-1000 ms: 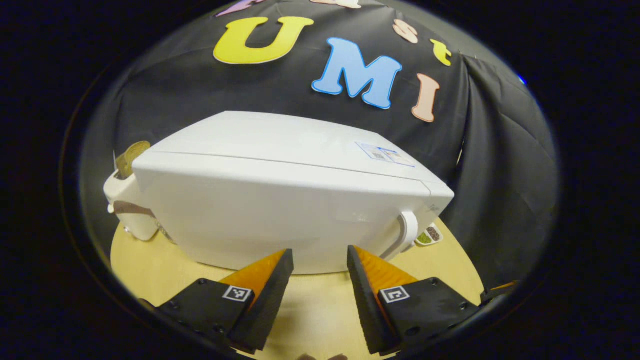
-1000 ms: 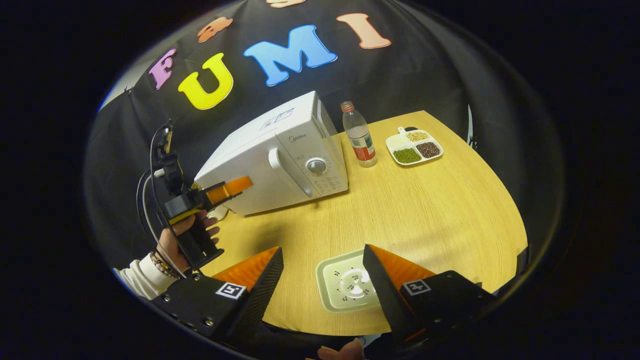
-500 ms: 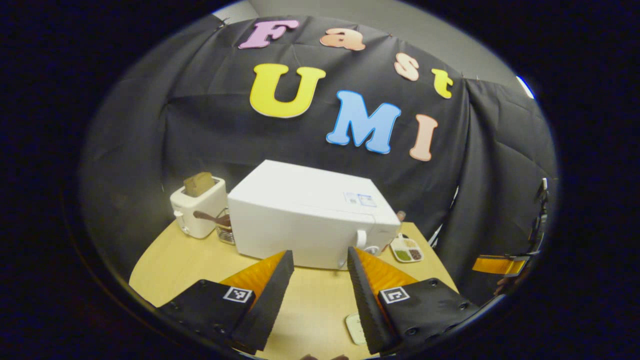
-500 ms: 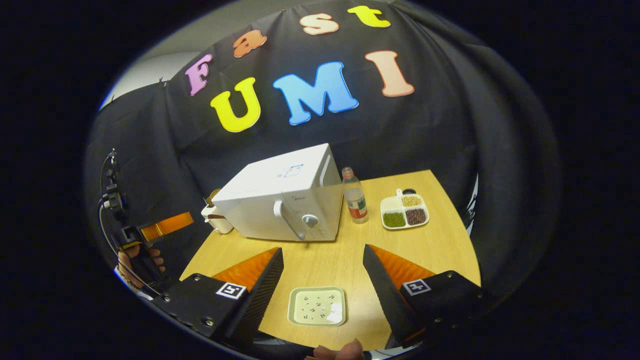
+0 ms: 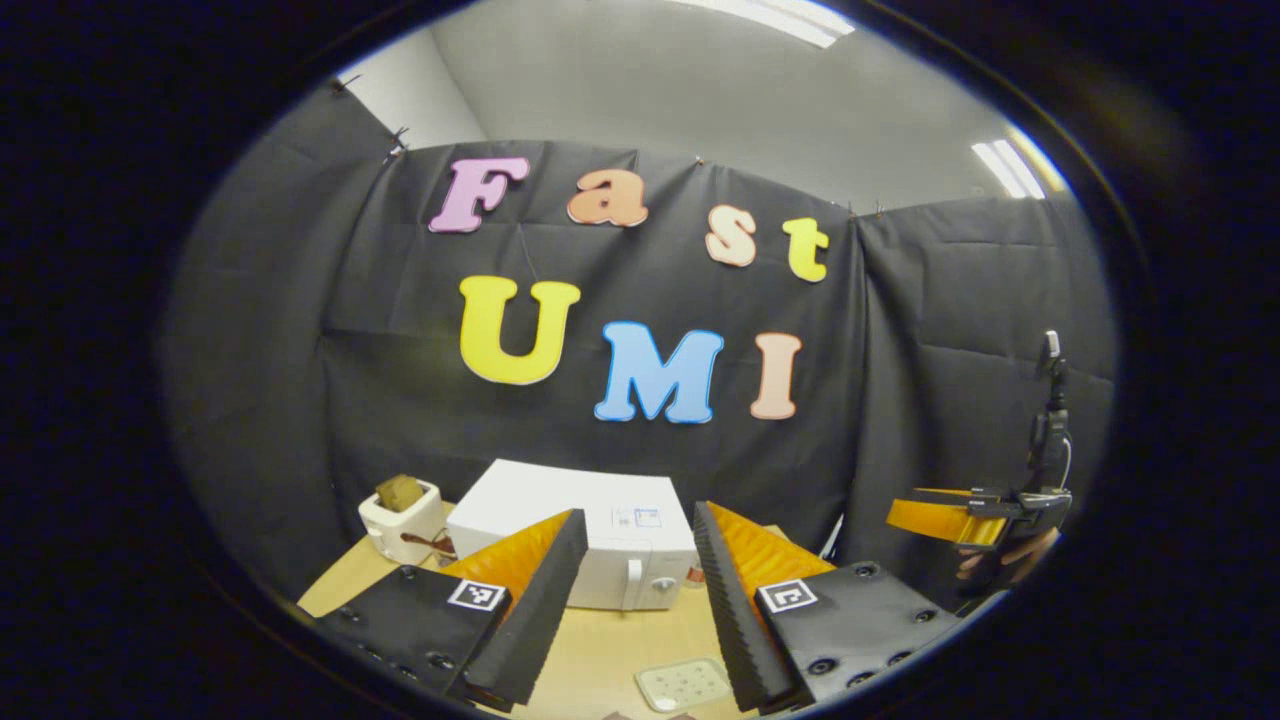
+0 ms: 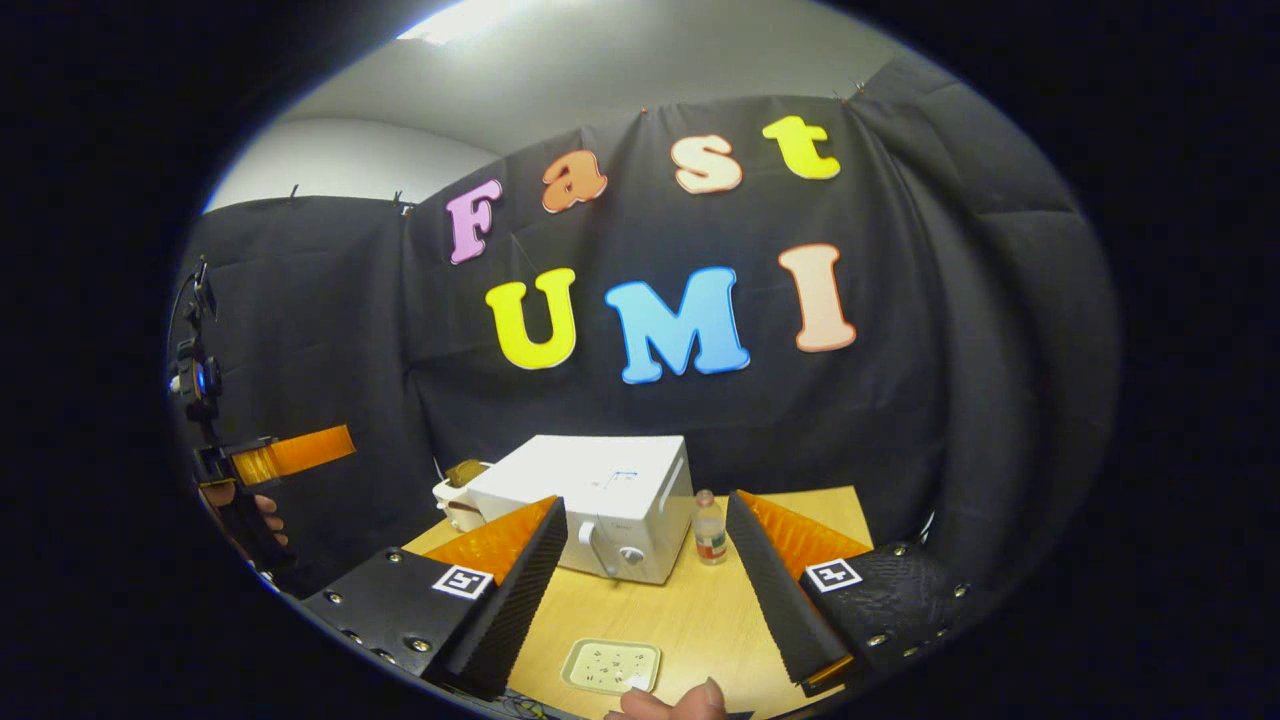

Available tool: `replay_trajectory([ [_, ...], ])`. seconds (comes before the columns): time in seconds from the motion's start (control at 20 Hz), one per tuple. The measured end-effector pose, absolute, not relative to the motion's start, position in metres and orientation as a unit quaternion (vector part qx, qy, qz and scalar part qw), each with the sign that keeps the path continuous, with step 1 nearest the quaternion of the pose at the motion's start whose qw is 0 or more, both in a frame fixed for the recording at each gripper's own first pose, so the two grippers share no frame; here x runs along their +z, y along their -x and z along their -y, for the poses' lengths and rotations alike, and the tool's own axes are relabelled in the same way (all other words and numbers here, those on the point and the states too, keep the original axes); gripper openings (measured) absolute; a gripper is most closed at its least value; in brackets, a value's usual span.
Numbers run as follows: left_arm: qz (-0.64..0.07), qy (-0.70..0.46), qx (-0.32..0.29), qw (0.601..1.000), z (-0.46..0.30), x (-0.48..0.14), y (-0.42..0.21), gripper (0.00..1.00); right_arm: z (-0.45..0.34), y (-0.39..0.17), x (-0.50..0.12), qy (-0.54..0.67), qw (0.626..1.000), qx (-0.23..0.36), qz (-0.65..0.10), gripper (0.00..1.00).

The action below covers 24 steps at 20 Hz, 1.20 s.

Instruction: Open the microwave oven with the left hand, put the food in, and close the microwave oven.

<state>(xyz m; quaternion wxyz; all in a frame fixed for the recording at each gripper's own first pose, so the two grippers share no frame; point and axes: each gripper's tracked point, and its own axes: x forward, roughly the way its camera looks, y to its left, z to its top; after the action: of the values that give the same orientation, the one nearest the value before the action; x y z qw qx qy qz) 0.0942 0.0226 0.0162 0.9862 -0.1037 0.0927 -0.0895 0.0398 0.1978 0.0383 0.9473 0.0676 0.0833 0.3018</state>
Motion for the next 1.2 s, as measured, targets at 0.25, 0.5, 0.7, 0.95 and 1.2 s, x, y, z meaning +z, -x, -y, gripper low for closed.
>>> replay_trajectory([
  [0.25,-0.021,0.099,-0.084,0.991,-0.045,0.096,-0.099,0.77,-0.205,-0.022,0.119,-0.061,0.961,0.268,-0.013,0.98],
  [0.5,0.005,0.048,-0.083,0.995,-0.061,0.113,-0.092,0.82,-0.212,-0.019,0.159,-0.103,0.965,0.242,0.018,0.98],
  [0.7,0.011,0.043,-0.089,0.995,-0.066,0.111,-0.095,0.7,-0.227,-0.016,0.154,-0.096,0.966,0.24,0.013,0.97],
  [0.95,0.0,0.056,-0.088,0.995,-0.076,0.101,-0.105,0.82,-0.242,-0.016,0.154,-0.084,0.966,0.245,0.012,0.98],
  [1.2,0.003,0.054,-0.085,0.995,-0.08,0.101,-0.112,0.82,-0.251,-0.017,0.151,-0.073,0.966,0.249,0.014,0.98],
])
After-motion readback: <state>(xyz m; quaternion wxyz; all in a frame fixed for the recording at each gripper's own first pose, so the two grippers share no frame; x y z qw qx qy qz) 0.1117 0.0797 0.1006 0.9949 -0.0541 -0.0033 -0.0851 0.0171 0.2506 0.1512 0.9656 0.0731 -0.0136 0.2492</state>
